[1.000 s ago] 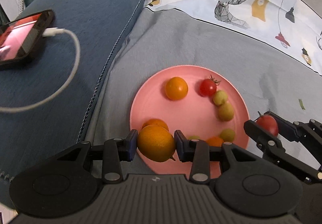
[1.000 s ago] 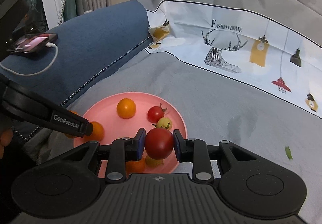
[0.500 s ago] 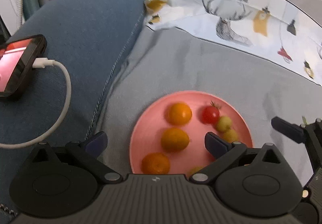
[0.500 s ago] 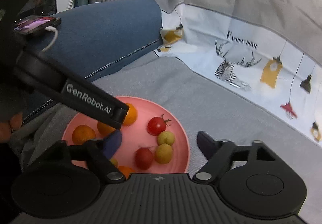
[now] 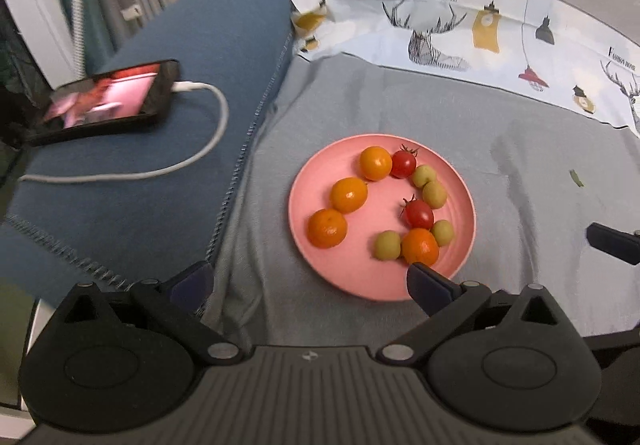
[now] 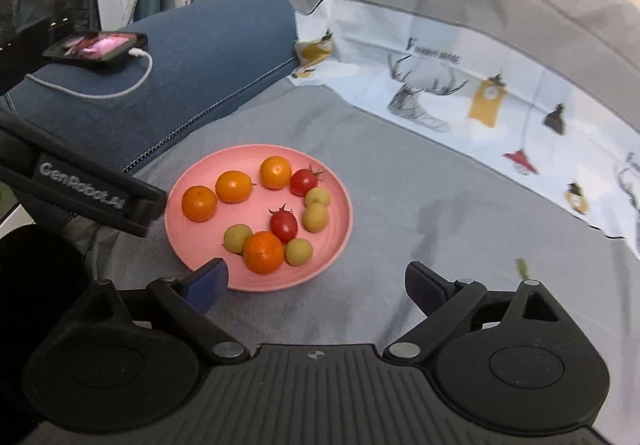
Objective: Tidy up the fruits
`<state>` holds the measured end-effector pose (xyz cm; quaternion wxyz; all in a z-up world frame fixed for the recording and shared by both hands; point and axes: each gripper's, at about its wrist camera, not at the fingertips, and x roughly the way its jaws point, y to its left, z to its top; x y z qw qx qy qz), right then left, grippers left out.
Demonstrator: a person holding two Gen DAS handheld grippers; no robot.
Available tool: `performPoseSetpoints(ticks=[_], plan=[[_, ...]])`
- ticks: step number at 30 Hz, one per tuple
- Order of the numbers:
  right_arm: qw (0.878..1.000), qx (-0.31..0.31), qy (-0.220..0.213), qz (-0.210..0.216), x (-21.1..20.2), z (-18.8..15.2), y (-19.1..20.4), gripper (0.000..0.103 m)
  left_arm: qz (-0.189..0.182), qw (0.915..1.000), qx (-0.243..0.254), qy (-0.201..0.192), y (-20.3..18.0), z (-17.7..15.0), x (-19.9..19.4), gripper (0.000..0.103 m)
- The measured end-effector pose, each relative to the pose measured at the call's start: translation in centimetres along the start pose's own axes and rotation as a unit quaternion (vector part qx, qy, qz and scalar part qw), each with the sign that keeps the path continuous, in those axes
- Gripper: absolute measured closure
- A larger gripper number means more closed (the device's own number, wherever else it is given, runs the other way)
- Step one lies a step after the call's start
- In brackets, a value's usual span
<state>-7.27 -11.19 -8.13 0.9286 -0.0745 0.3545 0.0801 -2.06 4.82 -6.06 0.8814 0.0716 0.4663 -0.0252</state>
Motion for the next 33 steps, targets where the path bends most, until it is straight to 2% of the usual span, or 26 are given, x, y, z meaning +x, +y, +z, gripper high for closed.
performPoseSetpoints(ticks=[7, 16, 26, 29, 33], plan=[[0.999, 0.029, -0.027, -0.027, -5.5, -2.1, 0.6, 0.005, 0.012, 0.9998, -0.004, -0.018, -0.1, -3.1, -4.1, 0.000], [0.995, 0.063, -0.060, -0.044, -9.0, -3.8, -0.2, 0.003, 0.022, 0.9991, -0.011, -0.034, -0.5, -5.7, -6.8, 0.000], [0.993, 0.074, -0.082, -0.045, -11.1, -4.7, -0.6, 0.002, 0.021, 0.9980, 0.014, -0.058, -1.9, -6.4, -8.0, 0.000], [0.993, 0.074, -0.084, -0.043, -11.2, -4.8, -0.6, 0.002, 0.013, 0.9976, 0.011, -0.067, -1.9, -6.4, -8.2, 0.000], [0.993, 0.075, -0.084, -0.043, -11.1, -4.8, -0.6, 0.001, 0.020, 0.9958, 0.007, -0.089, -2.0, -6.5, -8.6, 0.000]])
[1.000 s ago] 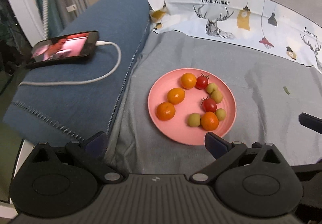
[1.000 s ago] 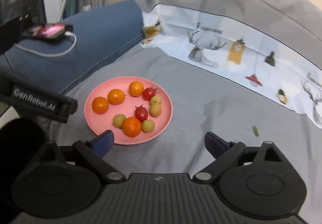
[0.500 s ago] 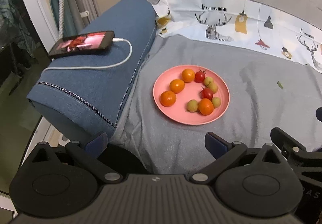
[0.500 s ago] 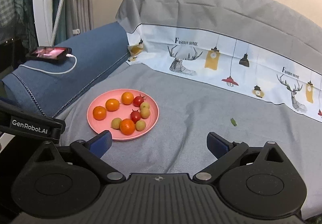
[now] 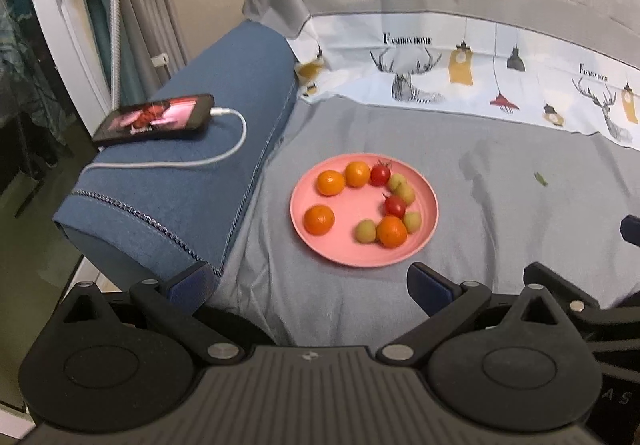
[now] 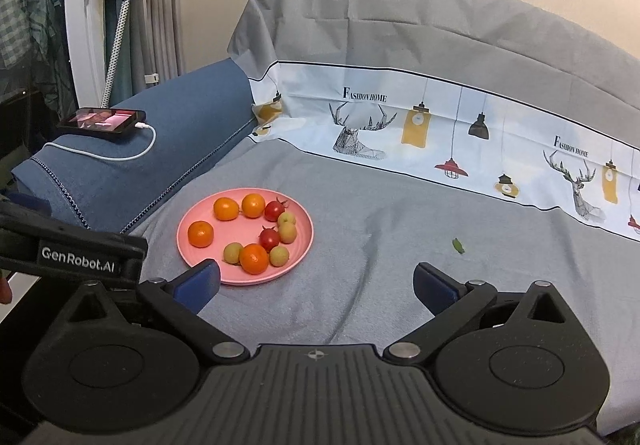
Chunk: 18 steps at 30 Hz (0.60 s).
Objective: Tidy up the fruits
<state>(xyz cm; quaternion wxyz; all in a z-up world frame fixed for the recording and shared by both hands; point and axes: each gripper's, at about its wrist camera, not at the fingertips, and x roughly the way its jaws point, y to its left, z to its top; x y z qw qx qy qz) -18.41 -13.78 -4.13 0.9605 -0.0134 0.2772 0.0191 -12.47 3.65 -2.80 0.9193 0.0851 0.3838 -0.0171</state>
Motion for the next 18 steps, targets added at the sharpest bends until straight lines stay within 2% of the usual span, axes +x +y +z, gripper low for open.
performPoseSetpoints(ticks=[14, 18], plan=[[1.000, -0.003, 0.003, -0.006, 0.2, 0.1, 0.3, 0.001, 0.025, 0.9990, -0.012, 0.036, 0.7, 0.2, 1.4, 0.000], [1.000, -0.003, 0.006, -0.004, 0.3, 0.1, 0.4, 0.001, 0.019, 0.9991, -0.014, 0.035, 0.9, 0.1, 1.4, 0.000]])
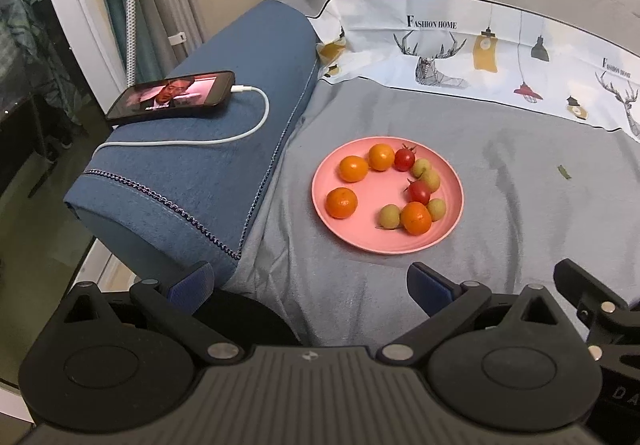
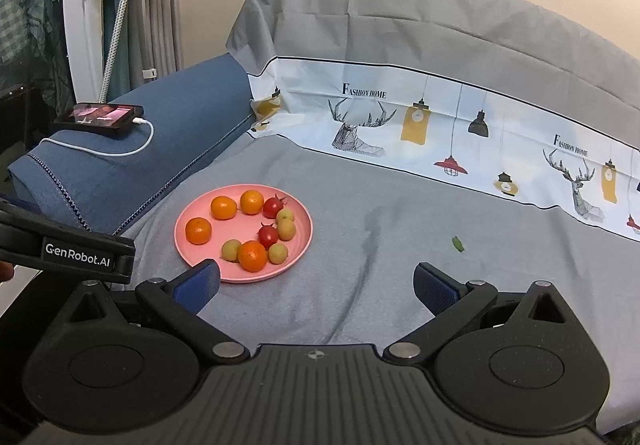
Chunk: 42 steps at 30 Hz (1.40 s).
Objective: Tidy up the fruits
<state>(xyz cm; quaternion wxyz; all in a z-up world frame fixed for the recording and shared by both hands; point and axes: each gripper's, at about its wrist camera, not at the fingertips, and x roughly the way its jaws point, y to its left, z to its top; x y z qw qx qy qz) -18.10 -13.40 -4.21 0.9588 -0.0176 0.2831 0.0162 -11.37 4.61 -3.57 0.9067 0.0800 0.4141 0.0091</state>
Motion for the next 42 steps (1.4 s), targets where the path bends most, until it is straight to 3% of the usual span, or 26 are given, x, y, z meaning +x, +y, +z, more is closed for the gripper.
performPoseSetpoints(ticks=[42], plan=[[1.000, 0.001, -0.001, 0.006, 0.13, 0.07, 0.10, 0.001, -0.010, 0.9999, -0.002, 0.008, -0.01, -0.23, 0.22, 0.000]])
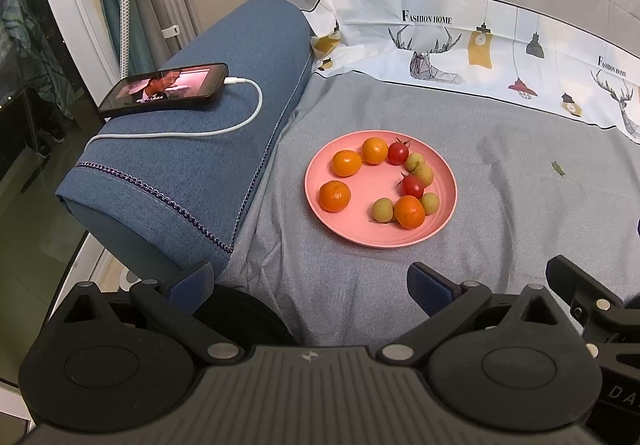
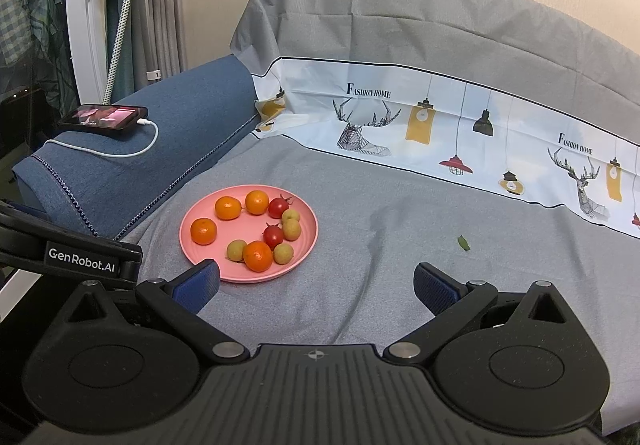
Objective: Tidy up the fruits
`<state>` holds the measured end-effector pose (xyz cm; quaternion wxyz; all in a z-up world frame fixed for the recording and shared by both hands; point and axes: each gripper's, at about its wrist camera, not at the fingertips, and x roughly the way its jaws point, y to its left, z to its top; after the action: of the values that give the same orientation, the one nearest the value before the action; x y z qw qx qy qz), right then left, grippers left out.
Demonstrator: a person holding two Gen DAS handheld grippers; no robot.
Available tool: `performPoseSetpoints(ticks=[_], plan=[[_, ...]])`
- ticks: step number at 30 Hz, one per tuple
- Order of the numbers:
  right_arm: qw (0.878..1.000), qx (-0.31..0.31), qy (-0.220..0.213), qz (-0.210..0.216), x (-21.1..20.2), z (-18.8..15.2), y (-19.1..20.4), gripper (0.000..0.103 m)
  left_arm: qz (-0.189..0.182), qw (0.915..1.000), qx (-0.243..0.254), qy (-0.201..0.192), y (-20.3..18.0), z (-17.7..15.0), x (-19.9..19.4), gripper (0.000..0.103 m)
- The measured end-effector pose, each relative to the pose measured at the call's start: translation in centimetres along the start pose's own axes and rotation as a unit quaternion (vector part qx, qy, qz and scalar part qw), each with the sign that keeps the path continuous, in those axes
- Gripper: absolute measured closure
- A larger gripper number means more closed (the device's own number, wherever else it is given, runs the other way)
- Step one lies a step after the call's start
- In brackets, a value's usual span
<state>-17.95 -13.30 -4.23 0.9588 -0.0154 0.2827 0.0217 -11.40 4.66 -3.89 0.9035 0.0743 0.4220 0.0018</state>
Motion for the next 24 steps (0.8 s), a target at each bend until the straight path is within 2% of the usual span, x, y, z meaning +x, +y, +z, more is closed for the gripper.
performPoseSetpoints(ticks=[24], plan=[[1.000, 0.002, 0.001, 0.001, 0.11, -0.05, 0.17, 0.001, -0.001, 1.0000, 0.003, 0.004, -0.03, -0.29, 0.24, 0.000]])
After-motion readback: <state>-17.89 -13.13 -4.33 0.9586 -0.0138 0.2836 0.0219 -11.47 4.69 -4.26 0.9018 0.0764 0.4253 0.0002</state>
